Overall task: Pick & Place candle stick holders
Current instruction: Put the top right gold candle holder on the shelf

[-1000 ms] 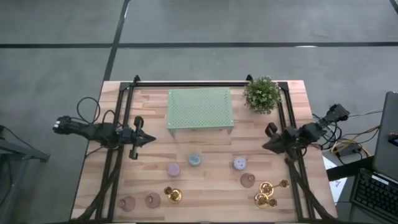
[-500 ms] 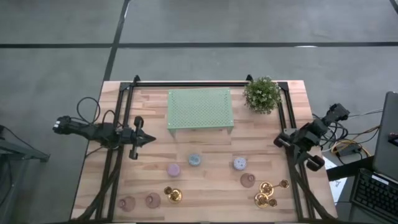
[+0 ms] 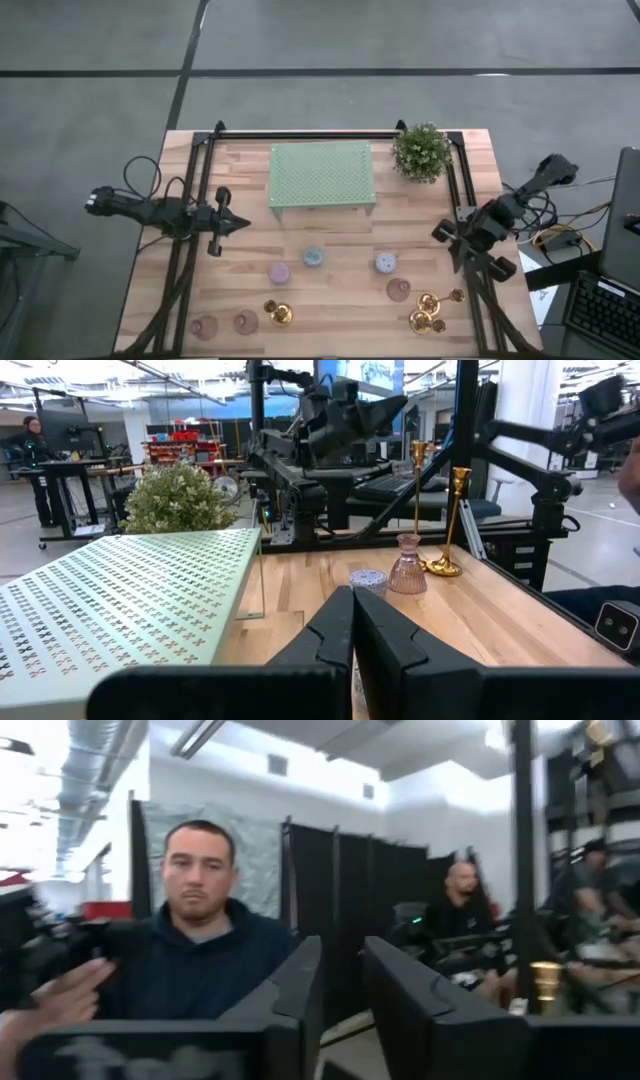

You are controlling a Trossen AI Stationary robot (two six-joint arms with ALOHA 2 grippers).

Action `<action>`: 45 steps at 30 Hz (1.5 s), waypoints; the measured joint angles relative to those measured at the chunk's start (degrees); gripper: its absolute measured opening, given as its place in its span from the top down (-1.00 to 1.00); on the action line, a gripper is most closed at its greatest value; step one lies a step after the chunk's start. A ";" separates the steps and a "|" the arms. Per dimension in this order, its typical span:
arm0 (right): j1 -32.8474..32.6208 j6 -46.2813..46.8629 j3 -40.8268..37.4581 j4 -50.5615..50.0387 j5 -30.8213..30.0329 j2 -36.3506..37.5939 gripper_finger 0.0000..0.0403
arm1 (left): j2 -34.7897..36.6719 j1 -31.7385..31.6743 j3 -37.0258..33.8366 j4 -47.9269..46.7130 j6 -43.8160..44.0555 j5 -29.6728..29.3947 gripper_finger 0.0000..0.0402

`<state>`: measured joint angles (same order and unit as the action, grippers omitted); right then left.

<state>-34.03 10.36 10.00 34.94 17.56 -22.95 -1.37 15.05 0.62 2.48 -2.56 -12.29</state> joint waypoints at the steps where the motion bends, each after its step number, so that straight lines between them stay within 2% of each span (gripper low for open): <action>1: -0.14 0.04 1.31 -0.85 0.85 -1.52 0.52 | -0.01 -0.01 0.00 0.00 0.00 0.00 0.93; 7: -2.48 1.68 9.50 -10.95 1.84 -9.53 0.28 | -0.01 0.00 0.00 0.02 -0.01 0.01 0.93; 14: -8.90 1.70 16.74 -21.85 2.00 -16.30 0.12 | 0.00 0.00 0.00 0.04 -0.01 0.00 0.93; 19: -11.66 1.36 20.28 -27.65 1.80 -16.96 0.07 | -0.01 -0.01 0.00 0.04 0.00 0.00 0.93; 26: -11.86 6.41 24.53 -40.45 -4.26 -16.54 0.11 | 0.00 0.00 0.00 0.07 0.00 0.00 0.93; 33: -11.86 9.17 24.54 -43.52 -4.21 -16.00 0.17 | -0.01 0.00 0.00 0.07 0.01 0.00 0.93; 40: -11.86 7.25 24.69 -38.41 -4.19 -15.44 0.19 | -0.02 0.00 0.00 0.07 0.00 0.00 0.93; 45: -11.86 7.71 24.08 -38.63 -4.44 -15.77 0.16 | 0.00 -0.01 0.00 0.08 0.01 0.00 0.93</action>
<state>-45.89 18.07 34.08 -3.68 13.11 -38.72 -1.37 15.04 0.62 2.56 -2.55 -12.29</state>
